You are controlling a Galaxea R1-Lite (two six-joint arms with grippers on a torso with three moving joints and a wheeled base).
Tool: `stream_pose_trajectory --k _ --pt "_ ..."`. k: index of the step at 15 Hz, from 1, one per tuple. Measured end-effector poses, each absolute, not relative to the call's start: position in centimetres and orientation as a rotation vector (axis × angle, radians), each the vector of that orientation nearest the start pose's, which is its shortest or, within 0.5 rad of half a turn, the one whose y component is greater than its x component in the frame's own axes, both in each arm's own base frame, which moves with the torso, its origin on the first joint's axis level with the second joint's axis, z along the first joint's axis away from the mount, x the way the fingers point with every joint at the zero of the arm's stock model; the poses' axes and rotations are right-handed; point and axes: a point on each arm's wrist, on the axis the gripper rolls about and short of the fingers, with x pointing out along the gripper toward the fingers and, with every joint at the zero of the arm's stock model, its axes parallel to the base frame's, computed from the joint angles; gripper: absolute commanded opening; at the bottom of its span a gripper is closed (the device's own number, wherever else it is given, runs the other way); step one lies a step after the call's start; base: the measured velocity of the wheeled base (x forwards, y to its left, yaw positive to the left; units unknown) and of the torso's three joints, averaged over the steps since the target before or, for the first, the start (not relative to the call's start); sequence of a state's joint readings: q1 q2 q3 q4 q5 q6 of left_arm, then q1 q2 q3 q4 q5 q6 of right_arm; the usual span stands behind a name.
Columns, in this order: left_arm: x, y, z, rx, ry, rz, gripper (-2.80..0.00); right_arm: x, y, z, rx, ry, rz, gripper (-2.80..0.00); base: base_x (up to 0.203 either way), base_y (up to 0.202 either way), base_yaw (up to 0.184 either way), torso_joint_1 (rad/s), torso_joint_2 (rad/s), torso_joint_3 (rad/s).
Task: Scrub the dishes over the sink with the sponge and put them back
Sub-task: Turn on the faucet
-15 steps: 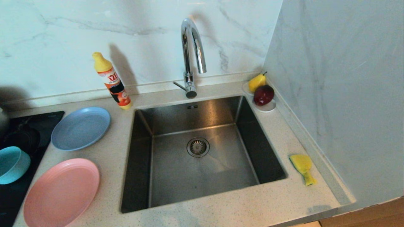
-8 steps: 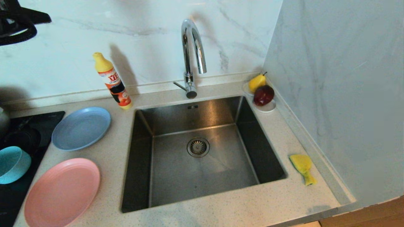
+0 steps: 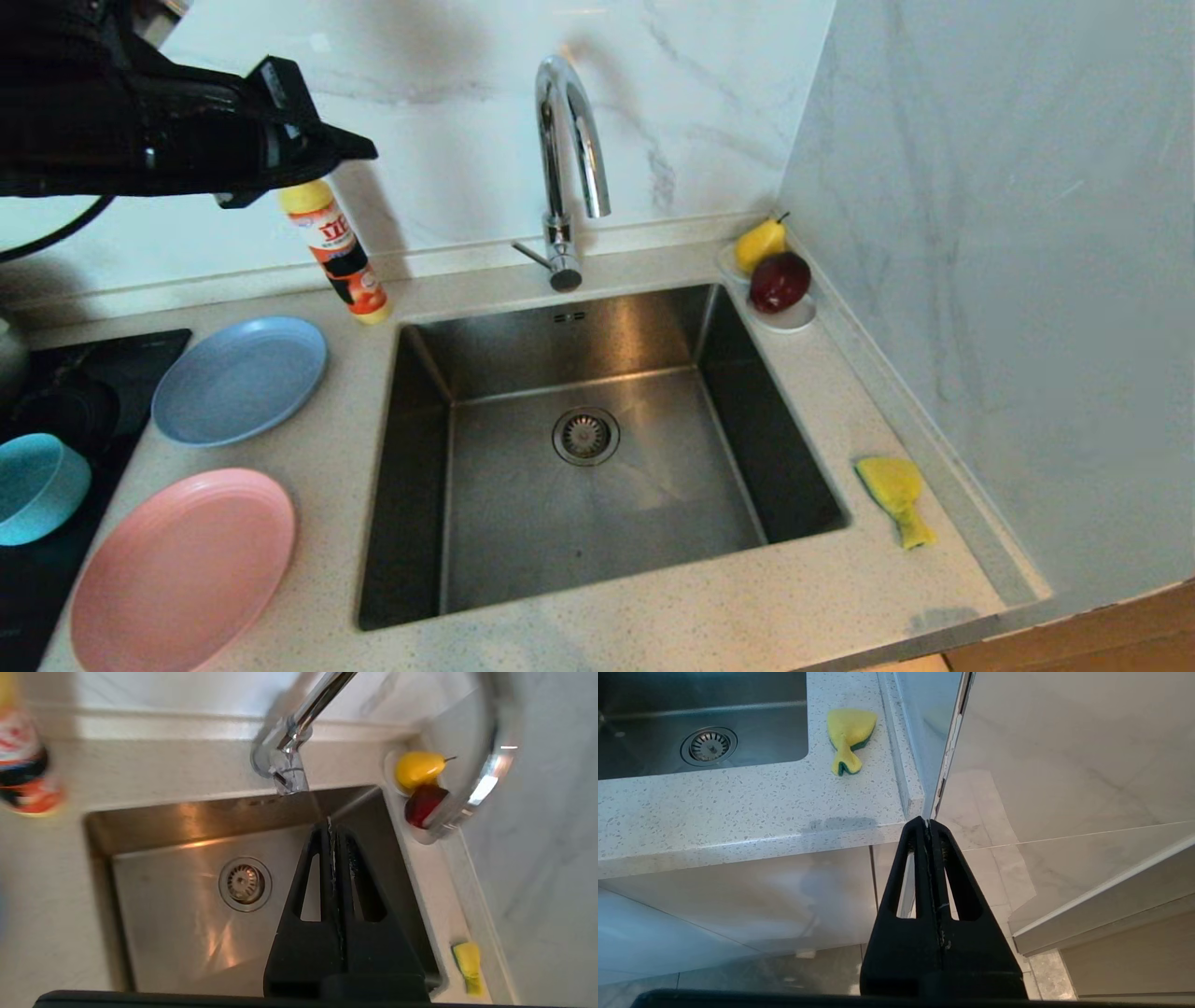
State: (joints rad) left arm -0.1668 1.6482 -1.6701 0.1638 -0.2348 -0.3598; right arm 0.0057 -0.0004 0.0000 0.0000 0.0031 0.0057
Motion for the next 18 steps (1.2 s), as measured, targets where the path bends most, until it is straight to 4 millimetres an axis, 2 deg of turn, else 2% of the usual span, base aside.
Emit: stream_pose_trajectory --k 5,8,12,18 --pt "35.6 -6.8 32.9 -0.362 0.219 -0.37 -2.8 -2.3 0.0 7.6 0.006 -0.001 0.008 -2.8 0.0 0.0 0.0 0.0 0.0 0.0" --pt "38.4 -7.3 31.0 -0.385 0.232 -0.37 -2.8 -2.3 0.0 7.6 0.006 -0.001 0.008 -2.8 0.0 0.0 0.0 0.0 0.0 0.0" --pt "41.3 -7.9 29.8 -0.424 0.238 -0.37 -2.8 -2.3 0.0 7.6 0.006 -0.001 0.008 -2.8 0.0 0.0 0.0 0.0 0.0 0.0" --pt "43.8 -10.3 27.6 -0.422 0.216 -0.411 -2.8 -2.3 0.0 7.6 0.006 0.0 0.009 -2.8 0.0 0.0 0.0 0.0 0.0 0.0"
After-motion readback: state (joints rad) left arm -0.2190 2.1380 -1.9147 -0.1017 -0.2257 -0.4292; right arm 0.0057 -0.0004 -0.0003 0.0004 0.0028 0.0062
